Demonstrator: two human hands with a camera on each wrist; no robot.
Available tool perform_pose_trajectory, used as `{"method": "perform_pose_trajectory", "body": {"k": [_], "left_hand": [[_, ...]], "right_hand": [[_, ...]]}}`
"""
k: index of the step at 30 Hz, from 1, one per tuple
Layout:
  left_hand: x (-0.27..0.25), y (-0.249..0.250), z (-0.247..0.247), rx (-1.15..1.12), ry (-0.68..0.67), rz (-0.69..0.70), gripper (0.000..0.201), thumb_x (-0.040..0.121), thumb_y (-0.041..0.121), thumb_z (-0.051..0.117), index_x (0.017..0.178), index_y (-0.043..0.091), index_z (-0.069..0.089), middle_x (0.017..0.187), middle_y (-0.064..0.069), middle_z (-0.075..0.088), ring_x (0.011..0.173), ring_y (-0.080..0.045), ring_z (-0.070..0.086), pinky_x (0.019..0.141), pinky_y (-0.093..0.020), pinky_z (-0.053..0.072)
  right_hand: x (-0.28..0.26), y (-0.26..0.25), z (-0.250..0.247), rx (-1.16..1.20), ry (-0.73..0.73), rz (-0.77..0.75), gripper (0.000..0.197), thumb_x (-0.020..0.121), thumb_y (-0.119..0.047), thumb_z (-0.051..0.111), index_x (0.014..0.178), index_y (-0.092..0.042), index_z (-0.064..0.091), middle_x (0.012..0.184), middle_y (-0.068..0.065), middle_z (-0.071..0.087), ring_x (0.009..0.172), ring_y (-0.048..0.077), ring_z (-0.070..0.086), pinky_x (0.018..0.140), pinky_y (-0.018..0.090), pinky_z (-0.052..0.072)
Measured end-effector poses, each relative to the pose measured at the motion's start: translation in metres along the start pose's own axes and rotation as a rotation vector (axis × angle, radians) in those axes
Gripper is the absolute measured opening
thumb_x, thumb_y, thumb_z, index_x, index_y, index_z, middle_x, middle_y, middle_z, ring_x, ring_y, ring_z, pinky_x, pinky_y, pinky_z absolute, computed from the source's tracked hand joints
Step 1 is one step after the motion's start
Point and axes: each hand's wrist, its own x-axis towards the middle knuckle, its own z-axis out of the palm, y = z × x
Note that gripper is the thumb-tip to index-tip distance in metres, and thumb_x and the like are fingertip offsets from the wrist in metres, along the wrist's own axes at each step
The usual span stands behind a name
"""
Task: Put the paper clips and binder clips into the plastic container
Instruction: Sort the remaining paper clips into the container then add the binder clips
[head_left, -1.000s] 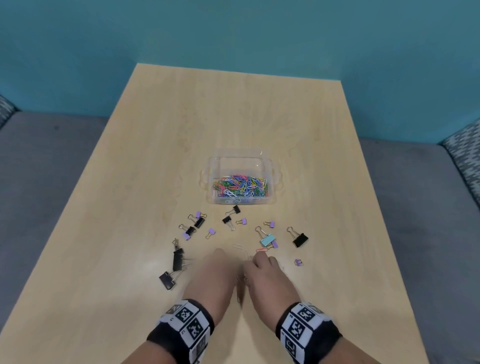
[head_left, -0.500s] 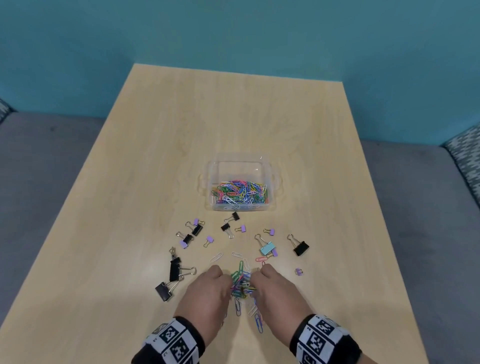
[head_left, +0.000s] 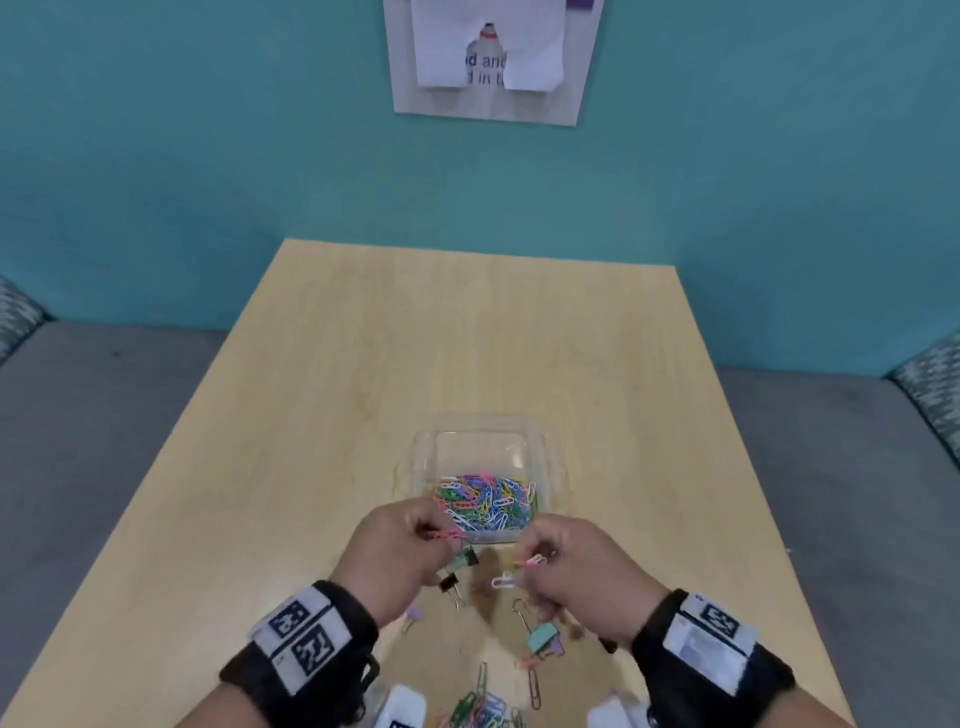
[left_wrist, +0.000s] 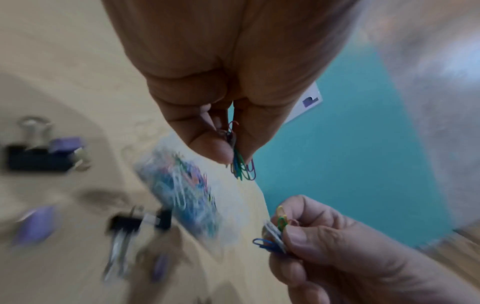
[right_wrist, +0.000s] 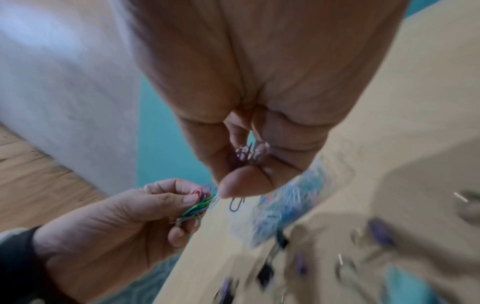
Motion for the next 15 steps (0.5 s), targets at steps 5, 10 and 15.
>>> {"method": "perform_pose_trajectory", "body": {"k": [5,10,15], "left_hand": [[0.054,0.011,0.007,0.117,0.089,0.015,0.011,0.074,0.010,0.071,0.068,0.019,0.068,0.063,-0.007,0.067,0.054,-0.024,0.062,0.061,-0.046,0.057],[0.044,0.002,0.004,0.338,0.174,0.103,0.028,0.083,0.022,0.065,0.111,0.022,0.064,0.103,0.001,0.059,0.085,-0.016,0.060,0.079,-0.026,0.046],[-0.023,-0.032,0.005,0.511,0.092,0.244,0.018,0.087,0.012,0.057,0.099,0.019,0.068,0.098,0.002,0.059,0.083,-0.016,0.060,0.072,-0.025,0.045]], "right_hand": [[0.052,-0.027,-0.005,0.000,0.201,-0.002,0.017,0.080,0.000,0.061,0.074,-0.015,0.057,0.065,0.009,0.057,0.047,0.020,0.055,0.061,0.047,0.055],[0.041,-0.020,-0.005,-0.226,0.276,-0.060,0.028,0.086,-0.028,0.063,0.114,-0.023,0.059,0.110,-0.003,0.056,0.089,0.020,0.063,0.085,0.039,0.052],[-0.026,0.018,0.012,-0.514,0.188,-0.148,0.019,0.091,-0.018,0.051,0.106,-0.019,0.063,0.101,-0.002,0.057,0.087,0.016,0.057,0.079,0.031,0.046]]}}
